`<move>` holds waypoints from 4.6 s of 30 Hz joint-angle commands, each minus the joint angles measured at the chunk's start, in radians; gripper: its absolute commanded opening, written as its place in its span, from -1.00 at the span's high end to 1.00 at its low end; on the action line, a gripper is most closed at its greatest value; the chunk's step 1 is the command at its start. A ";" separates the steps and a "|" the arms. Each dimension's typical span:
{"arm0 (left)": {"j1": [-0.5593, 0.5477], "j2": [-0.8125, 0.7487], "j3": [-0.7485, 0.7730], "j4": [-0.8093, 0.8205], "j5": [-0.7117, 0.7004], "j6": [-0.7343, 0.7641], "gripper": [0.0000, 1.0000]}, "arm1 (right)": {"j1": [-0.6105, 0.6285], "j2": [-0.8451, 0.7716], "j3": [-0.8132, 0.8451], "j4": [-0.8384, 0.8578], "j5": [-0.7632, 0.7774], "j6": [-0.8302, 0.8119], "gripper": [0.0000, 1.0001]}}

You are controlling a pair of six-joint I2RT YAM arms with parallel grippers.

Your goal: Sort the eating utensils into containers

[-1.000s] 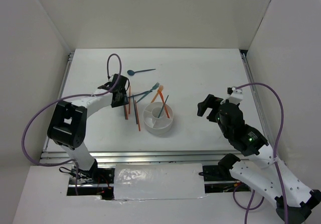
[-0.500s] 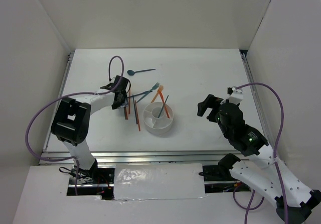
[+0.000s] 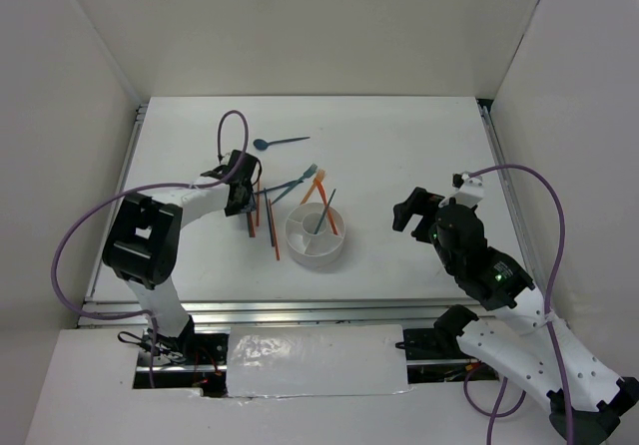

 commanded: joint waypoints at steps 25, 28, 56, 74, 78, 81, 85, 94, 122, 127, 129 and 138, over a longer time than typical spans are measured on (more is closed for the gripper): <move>0.004 -0.102 0.003 -0.029 -0.053 0.020 -0.47 | 0.008 0.008 0.027 0.045 -0.007 -0.007 -1.00; 0.028 -0.105 0.009 -0.032 -0.030 0.024 -0.41 | 0.007 0.002 0.024 0.045 -0.010 -0.005 -1.00; 0.071 0.092 0.020 -0.032 0.008 -0.011 0.65 | 0.007 0.001 0.018 0.036 0.000 0.001 -1.00; 0.038 -0.551 -0.047 0.253 0.312 0.211 1.00 | 0.010 -0.033 0.008 0.037 0.005 0.007 -1.00; -0.075 -0.567 -0.052 0.408 0.482 0.273 1.00 | 0.011 -0.033 0.019 0.028 0.005 0.006 -1.00; -0.139 -0.525 -0.042 0.512 0.563 0.313 1.00 | 0.011 -0.048 0.019 0.016 0.011 0.004 -1.00; -0.185 -0.476 -0.074 0.669 0.626 0.311 1.00 | 0.013 -0.061 0.028 -0.021 0.030 0.013 -1.00; -0.255 -0.431 -0.252 1.040 0.700 0.331 1.00 | 0.013 -0.068 0.022 -0.032 0.036 0.019 -1.00; -0.278 -0.295 -0.448 1.312 0.712 0.262 0.32 | 0.013 -0.073 0.013 -0.045 0.051 0.021 -1.00; -0.278 -0.355 -0.468 1.274 0.660 0.282 -0.03 | 0.011 -0.067 0.007 -0.038 0.043 0.019 -1.00; -0.278 -0.402 -0.465 1.226 0.629 0.302 -0.09 | 0.013 -0.062 0.007 -0.036 0.042 0.022 -1.00; -0.185 -0.654 -0.280 0.540 -0.011 0.150 -0.10 | 0.014 -0.057 0.010 -0.013 0.031 0.013 -1.00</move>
